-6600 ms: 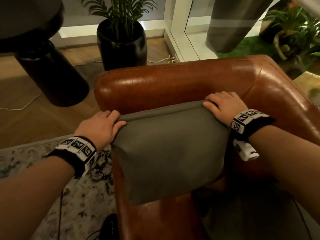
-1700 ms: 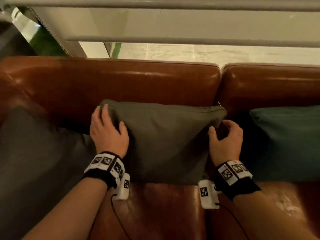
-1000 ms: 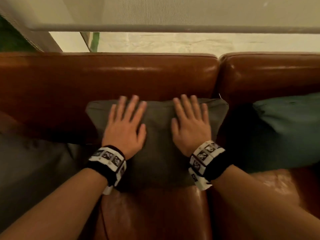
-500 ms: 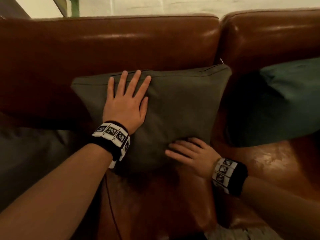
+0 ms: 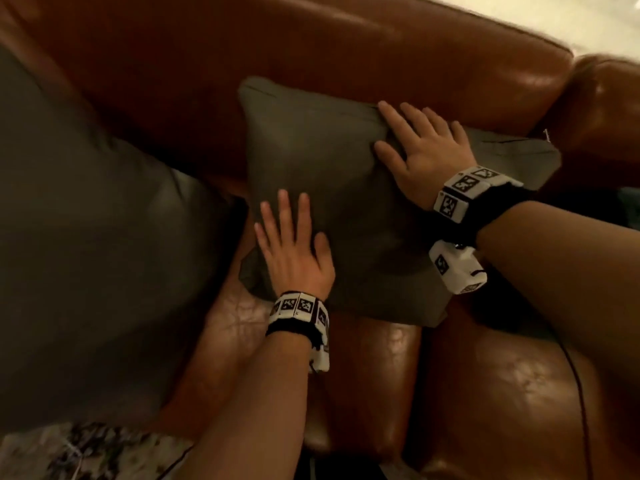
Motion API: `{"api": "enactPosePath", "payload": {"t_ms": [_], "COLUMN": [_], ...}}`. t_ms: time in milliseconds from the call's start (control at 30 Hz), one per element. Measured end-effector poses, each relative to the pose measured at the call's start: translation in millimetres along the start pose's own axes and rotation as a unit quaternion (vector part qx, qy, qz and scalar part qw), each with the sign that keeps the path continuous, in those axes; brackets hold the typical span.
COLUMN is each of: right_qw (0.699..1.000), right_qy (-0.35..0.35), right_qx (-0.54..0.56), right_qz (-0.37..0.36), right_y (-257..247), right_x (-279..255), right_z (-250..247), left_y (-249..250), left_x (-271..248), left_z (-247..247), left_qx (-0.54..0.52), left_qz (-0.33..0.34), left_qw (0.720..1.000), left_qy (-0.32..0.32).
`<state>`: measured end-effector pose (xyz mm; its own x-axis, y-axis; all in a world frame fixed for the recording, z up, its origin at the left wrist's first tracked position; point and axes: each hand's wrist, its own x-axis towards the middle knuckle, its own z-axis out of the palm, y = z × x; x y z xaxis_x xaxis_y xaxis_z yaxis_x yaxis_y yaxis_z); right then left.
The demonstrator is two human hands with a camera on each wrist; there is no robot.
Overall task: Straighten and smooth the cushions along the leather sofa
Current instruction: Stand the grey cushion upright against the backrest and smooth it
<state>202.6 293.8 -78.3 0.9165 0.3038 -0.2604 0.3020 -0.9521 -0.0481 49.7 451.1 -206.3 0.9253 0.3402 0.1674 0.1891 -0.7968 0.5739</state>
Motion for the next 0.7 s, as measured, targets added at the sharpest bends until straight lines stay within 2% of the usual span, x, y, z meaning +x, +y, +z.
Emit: {"api": "enactPosePath", "payload": {"t_ms": [33, 67, 133, 167, 233, 333, 367, 433, 500, 567, 600, 667, 700], "right_qw": [1.0, 1.0, 1.0, 1.0, 1.0, 0.999, 0.999, 0.999, 1.0, 1.0, 1.0, 0.998, 0.998], "right_qy": [-0.005, -0.01, -0.011, -0.009, -0.005, -0.014, -0.016, -0.02, -0.015, 0.004, 0.018, 0.046, 0.055], "right_qx": [0.003, 0.006, 0.007, 0.01, 0.017, 0.034, 0.034, 0.032, 0.023, 0.017, 0.021, 0.03, 0.033], "right_qz": [-0.001, -0.001, -0.002, -0.005, -0.009, -0.008, -0.008, -0.009, -0.01, -0.007, -0.001, 0.005, -0.002], "right_y": [0.1, 0.6, 3.1, 3.7, 5.0, 7.7, 7.7, 6.8, 2.3, -5.6, -11.8, -32.3, -44.8], "right_x": [0.1, 0.4, -0.7, -1.4, -2.4, -2.0, -1.5, -3.7, -10.0, -20.5, -26.1, -34.7, -38.5], "right_z": [-0.4, -0.1, 2.1, 3.7, 5.1, 1.5, -0.1, -3.5, -5.4, -8.0, -8.8, -9.9, -7.6], "left_y": [-8.6, -17.6, -29.2, -35.4, -46.6, -58.0, -56.4, -44.0, -24.5, 7.0, 22.2, 51.0, 59.6], "left_x": [-14.6, -28.8, -50.1, -57.7, -61.9, -49.4, -41.6, -24.9, -3.8, 27.9, 48.3, 90.1, 108.8], "left_z": [8.4, 16.6, 29.1, 32.1, 28.0, 8.0, -1.4, -19.3, -39.6, -67.8, -77.2, -84.5, -81.4], "left_qx": [-0.053, -0.127, -0.233, -0.248, -0.239, -0.224, -0.229, -0.209, -0.117, -0.063, -0.047, 0.025, 0.071], "left_qz": [-0.067, -0.143, -0.266, -0.289, -0.299, -0.349, -0.347, -0.324, -0.282, -0.158, -0.068, 0.102, 0.157], "left_qw": [0.996, 0.981, 0.935, 0.925, 0.923, 0.908, 0.907, 0.919, 0.952, 0.985, 0.996, 0.994, 0.983], "left_qy": [0.014, 0.024, 0.025, 0.007, -0.03, -0.051, -0.063, -0.081, -0.038, 0.033, 0.038, -0.025, -0.066]}}
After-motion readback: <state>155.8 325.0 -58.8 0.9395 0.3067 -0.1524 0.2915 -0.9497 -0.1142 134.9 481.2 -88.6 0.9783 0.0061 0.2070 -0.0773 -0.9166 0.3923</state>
